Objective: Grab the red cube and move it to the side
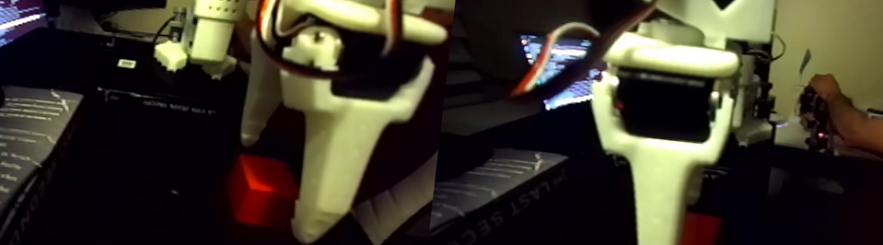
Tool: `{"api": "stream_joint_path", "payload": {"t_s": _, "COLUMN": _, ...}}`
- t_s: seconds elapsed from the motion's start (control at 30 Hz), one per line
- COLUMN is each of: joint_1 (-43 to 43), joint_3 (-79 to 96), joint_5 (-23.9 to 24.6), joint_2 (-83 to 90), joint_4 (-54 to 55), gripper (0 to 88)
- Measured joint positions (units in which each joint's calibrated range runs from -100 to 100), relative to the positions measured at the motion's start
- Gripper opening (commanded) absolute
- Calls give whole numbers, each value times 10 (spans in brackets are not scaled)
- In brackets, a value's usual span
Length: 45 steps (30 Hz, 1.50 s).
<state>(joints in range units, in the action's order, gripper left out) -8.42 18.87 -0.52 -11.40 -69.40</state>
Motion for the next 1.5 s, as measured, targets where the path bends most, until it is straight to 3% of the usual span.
{"api": "stream_joint_path", "payload": {"t_s": 1.5, "joint_1": -6, "joint_3": -24, "joint_5": -14, "joint_2": -80, "joint_4": 22, "gripper": 329}}
